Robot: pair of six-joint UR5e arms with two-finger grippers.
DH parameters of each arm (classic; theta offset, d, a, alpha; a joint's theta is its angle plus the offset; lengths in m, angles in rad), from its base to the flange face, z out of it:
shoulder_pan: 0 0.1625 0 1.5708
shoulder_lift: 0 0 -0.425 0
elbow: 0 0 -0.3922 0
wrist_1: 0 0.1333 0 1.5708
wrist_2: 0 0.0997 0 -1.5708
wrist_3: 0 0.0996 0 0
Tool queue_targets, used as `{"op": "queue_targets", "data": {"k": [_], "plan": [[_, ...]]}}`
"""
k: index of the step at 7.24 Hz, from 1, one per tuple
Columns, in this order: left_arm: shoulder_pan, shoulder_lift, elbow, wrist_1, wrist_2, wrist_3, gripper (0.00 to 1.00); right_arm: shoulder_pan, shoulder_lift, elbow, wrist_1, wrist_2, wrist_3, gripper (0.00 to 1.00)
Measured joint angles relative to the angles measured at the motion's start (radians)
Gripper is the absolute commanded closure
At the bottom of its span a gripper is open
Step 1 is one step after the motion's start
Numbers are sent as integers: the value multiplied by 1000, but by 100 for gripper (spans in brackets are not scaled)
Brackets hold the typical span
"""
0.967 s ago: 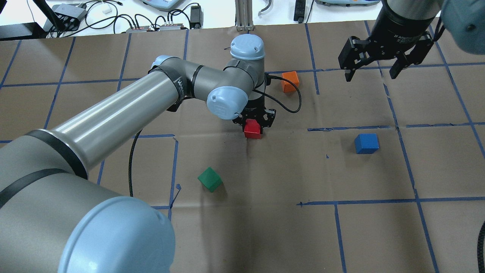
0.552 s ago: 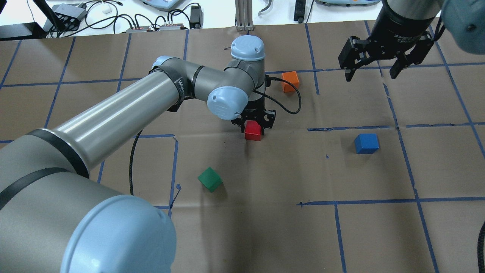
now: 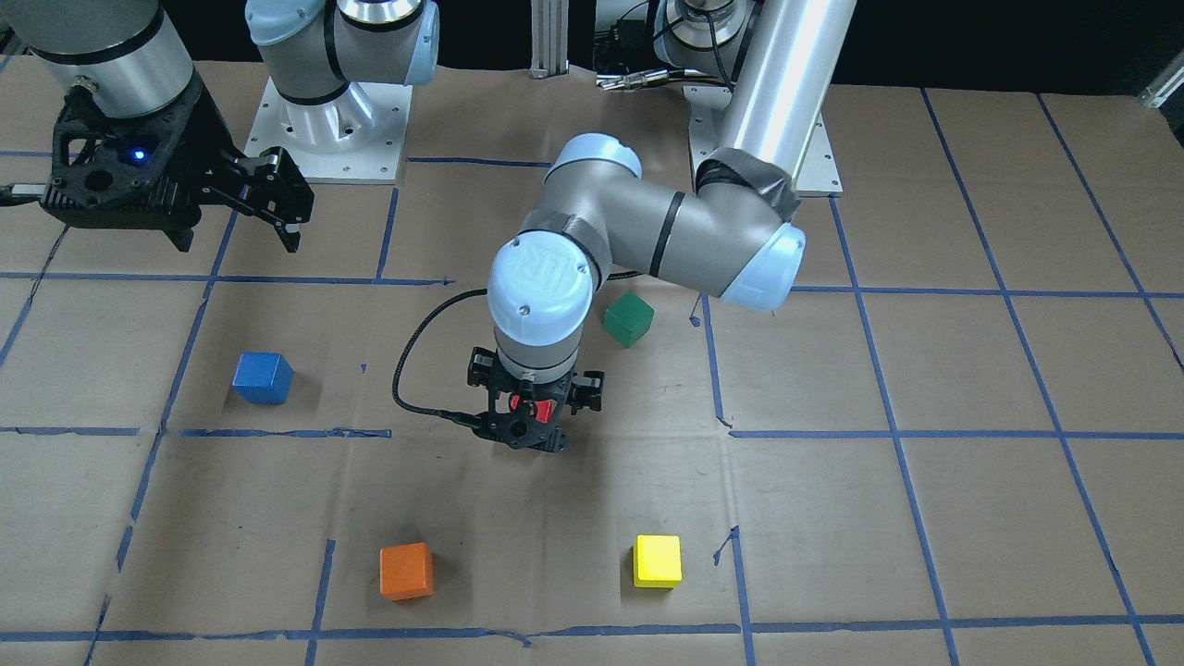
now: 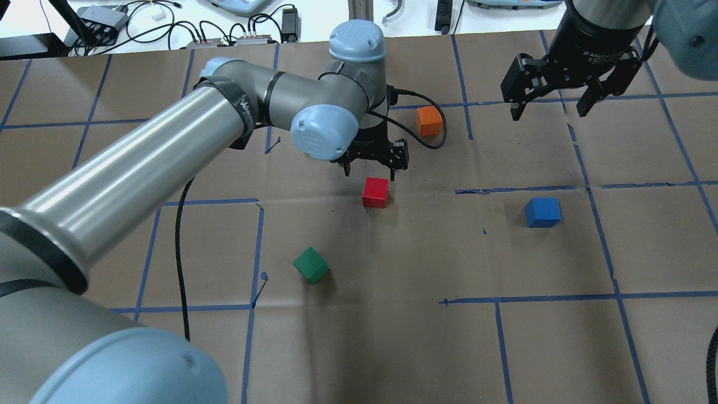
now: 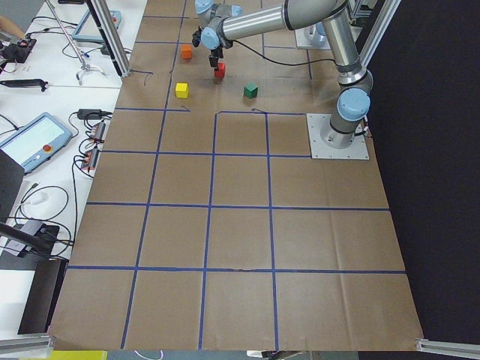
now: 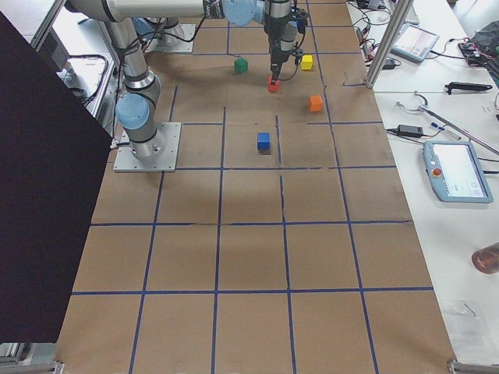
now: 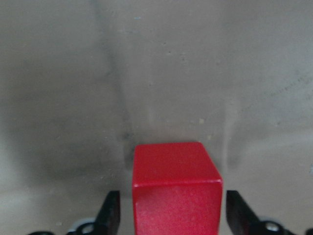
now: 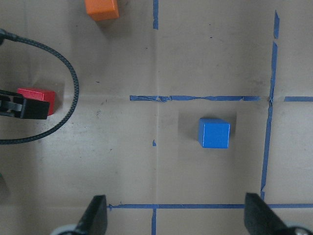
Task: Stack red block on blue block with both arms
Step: 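Set the red cube down, open the left gripper and withdraw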
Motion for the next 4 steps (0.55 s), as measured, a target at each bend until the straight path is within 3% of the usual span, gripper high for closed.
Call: {"op": "queue_targets", "data": {"k": [2, 4], "plan": [[88, 131, -29, -61, 18, 44, 0, 0, 0, -1, 0, 0, 0, 0], [145, 276, -45, -199, 125, 144, 0, 2, 3, 0, -5, 0, 1, 0]]}}
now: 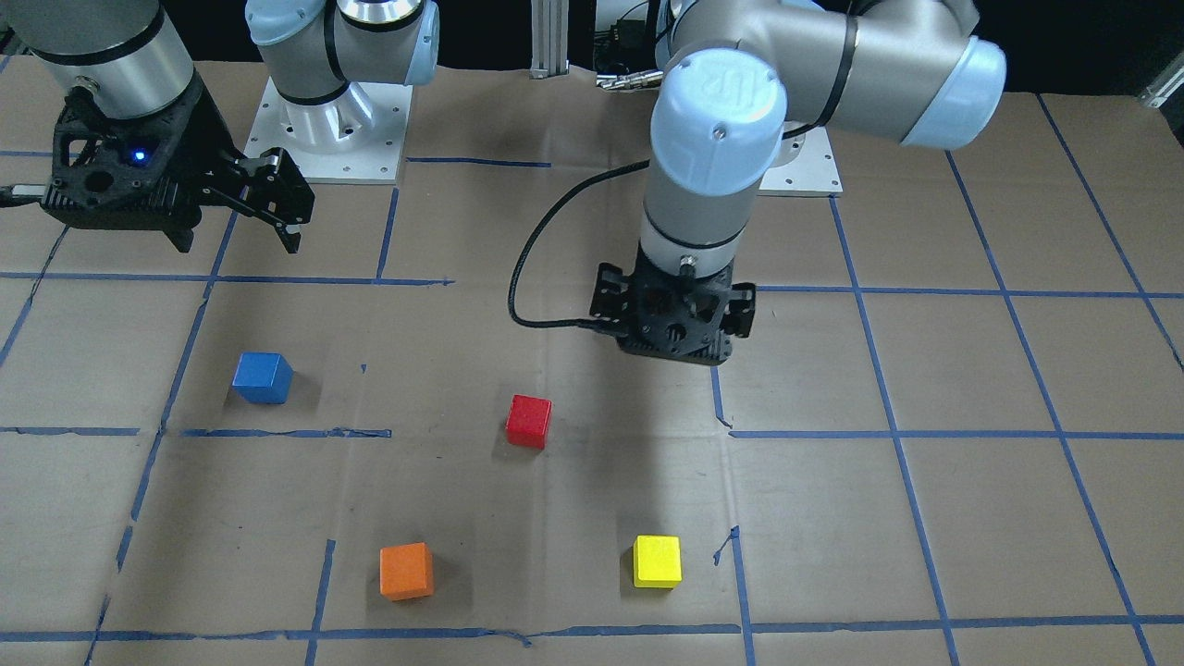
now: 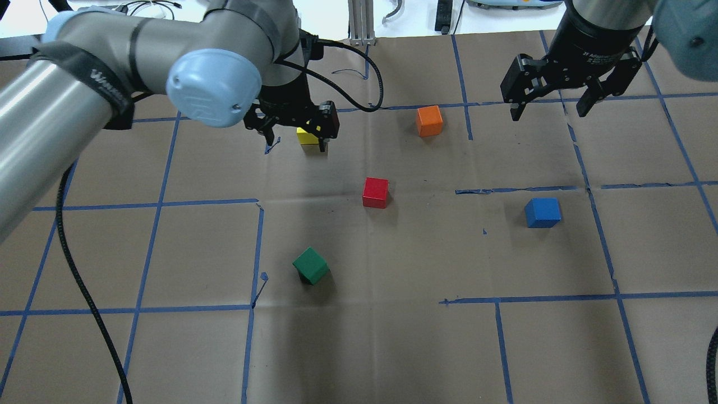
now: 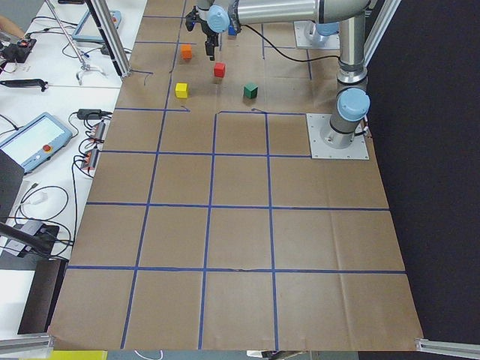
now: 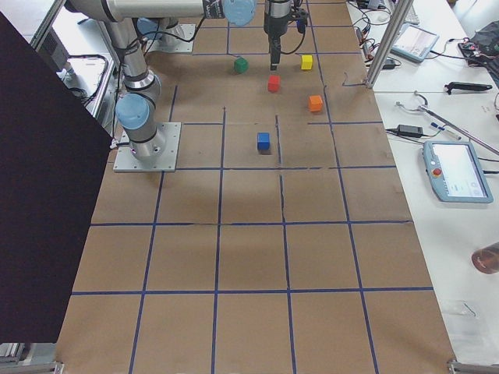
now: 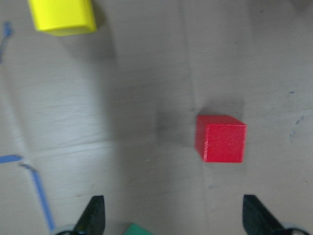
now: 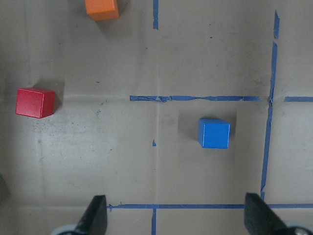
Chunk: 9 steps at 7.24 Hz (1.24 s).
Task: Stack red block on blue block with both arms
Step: 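Set the red cube down, open the left gripper and withdraw, then move the right gripper down over the red cube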
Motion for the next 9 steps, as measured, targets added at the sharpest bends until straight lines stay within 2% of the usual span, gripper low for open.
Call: {"op": "queue_targets", "data": {"k": [2, 3, 6, 9], "plan": [[88, 135, -3, -166, -28, 63, 0, 4, 6, -6, -14, 11, 4, 0], [118, 181, -4, -205, -41, 115, 0, 8, 7, -10, -16, 16, 27, 0], [162, 235, -34, -212, -54, 238, 0, 49, 55, -13, -82, 20, 119, 0], [171, 254, -50, -189, -58, 246, 0, 184, 186, -13, -254, 17, 281, 0]]}}
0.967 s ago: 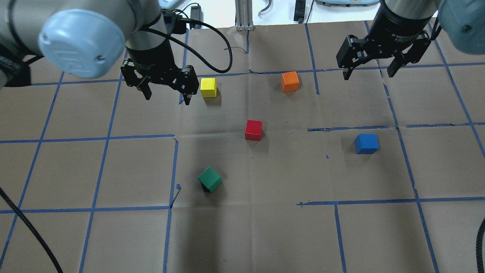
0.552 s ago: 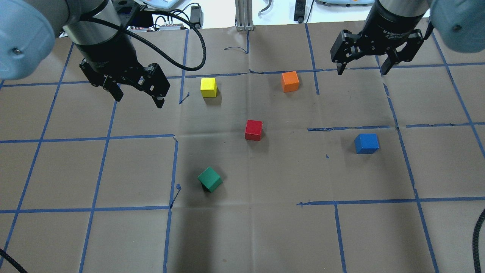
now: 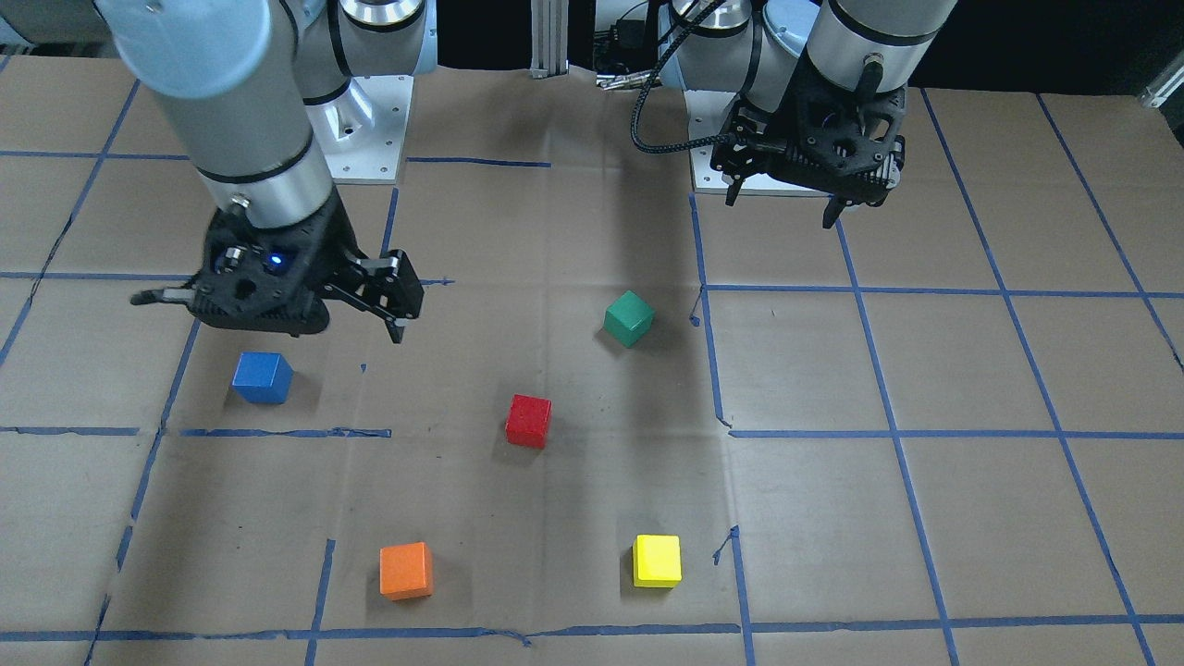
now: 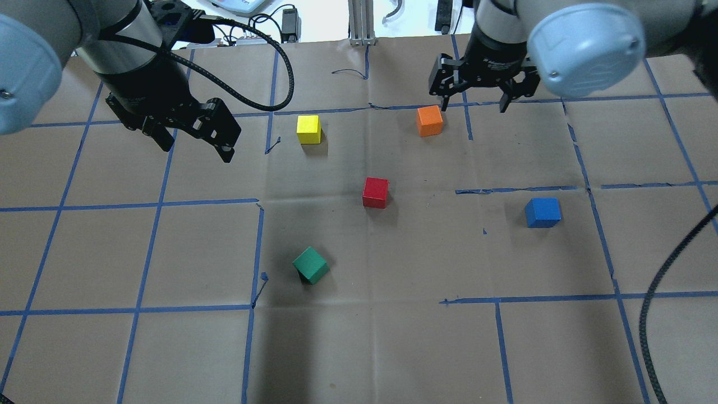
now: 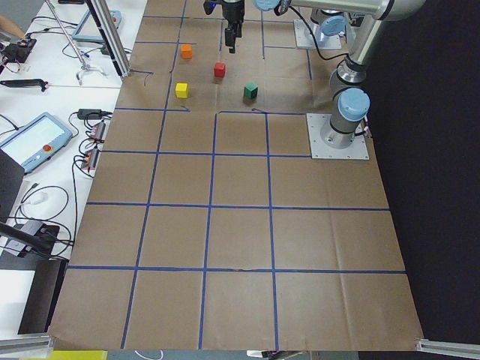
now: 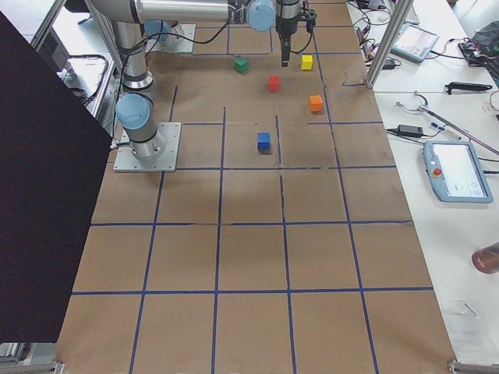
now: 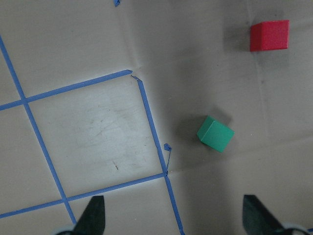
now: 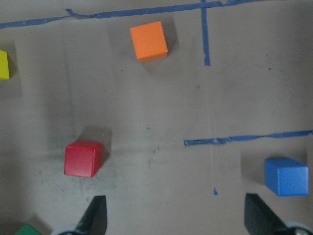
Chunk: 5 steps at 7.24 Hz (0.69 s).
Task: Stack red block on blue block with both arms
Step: 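Move the right gripper down over the red cube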
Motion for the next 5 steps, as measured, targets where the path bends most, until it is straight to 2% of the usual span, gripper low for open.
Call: {"op": "queue_targets", "data": {"k": [3, 5], "plan": [[3, -3, -1, 3, 0, 3, 0, 134, 186, 0, -209, -9, 149, 0], [3, -5, -2, 3, 0, 6, 0, 199, 297, 4, -303, -15, 191, 0]]}}
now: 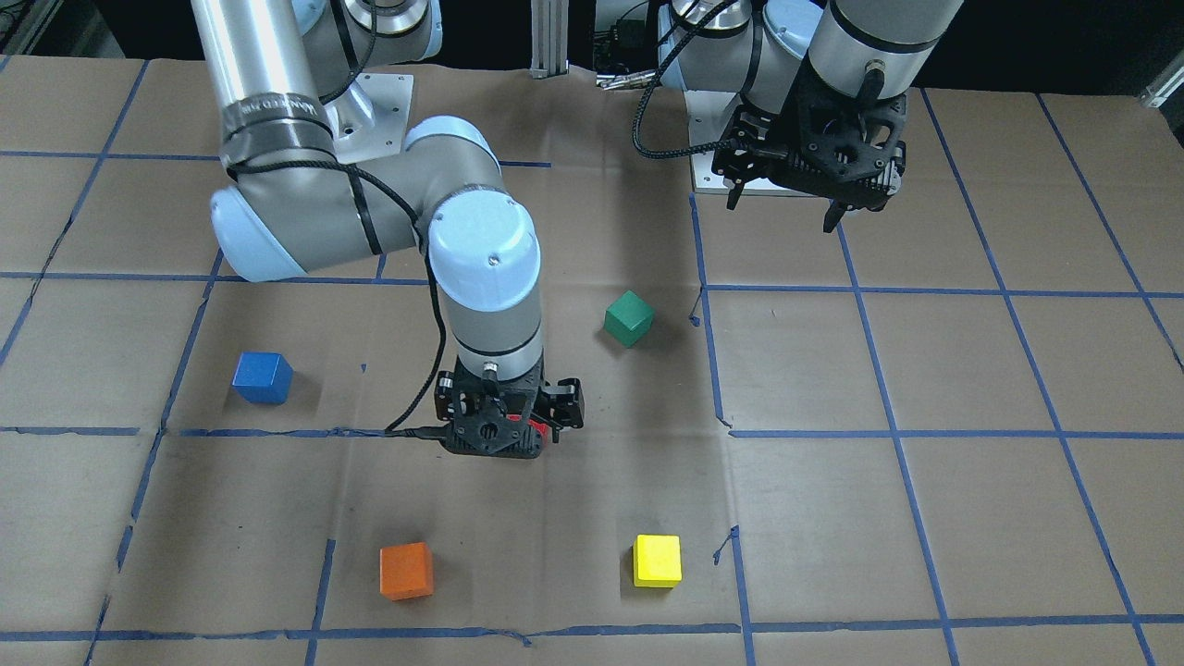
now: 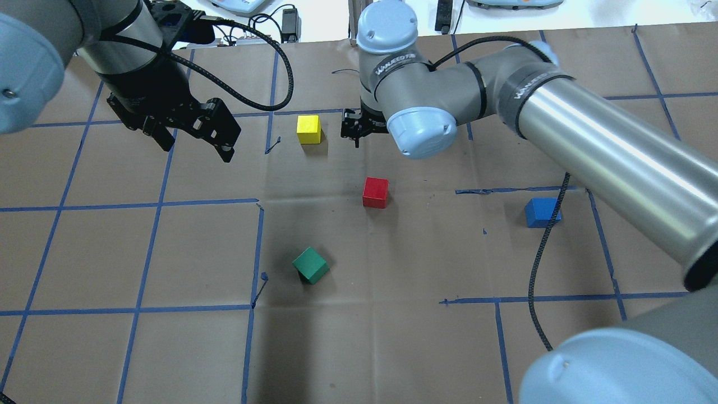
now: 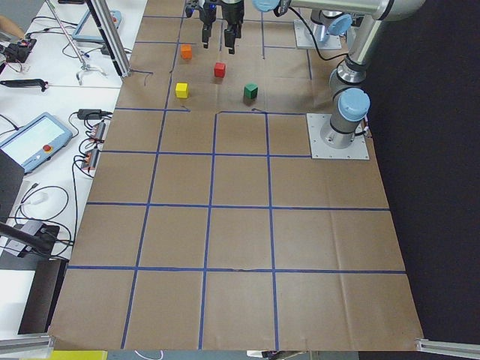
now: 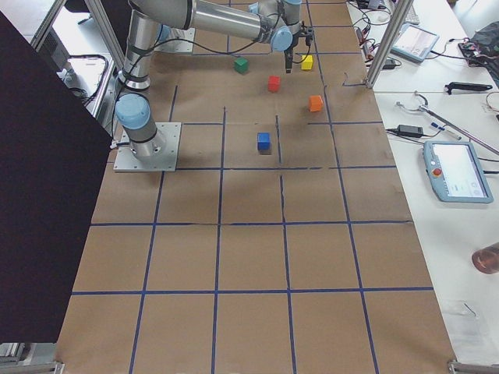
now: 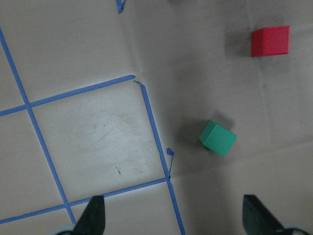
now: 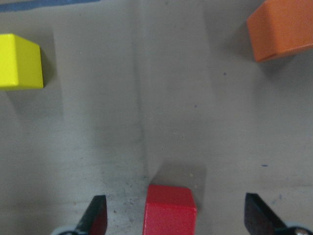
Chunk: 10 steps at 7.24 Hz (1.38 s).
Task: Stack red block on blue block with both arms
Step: 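Move the right gripper down over the red cube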
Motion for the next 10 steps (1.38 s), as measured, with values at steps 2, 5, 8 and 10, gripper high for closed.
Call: {"op": "queue_targets", "data": {"k": [2, 5, 8, 10], "plan": [[0, 0, 0, 0, 0, 0, 0, 27, 35, 16, -11, -11, 12, 0], [-1, 4, -1, -2, 1, -1, 0, 14, 38, 69, -15, -21, 14, 0], [-2, 5, -2, -9, 3, -3, 0, 17, 70, 82, -21, 11, 27, 0], [-3, 4, -3, -13, 0, -5, 0, 12, 70, 86, -15, 15, 33, 35]]}}
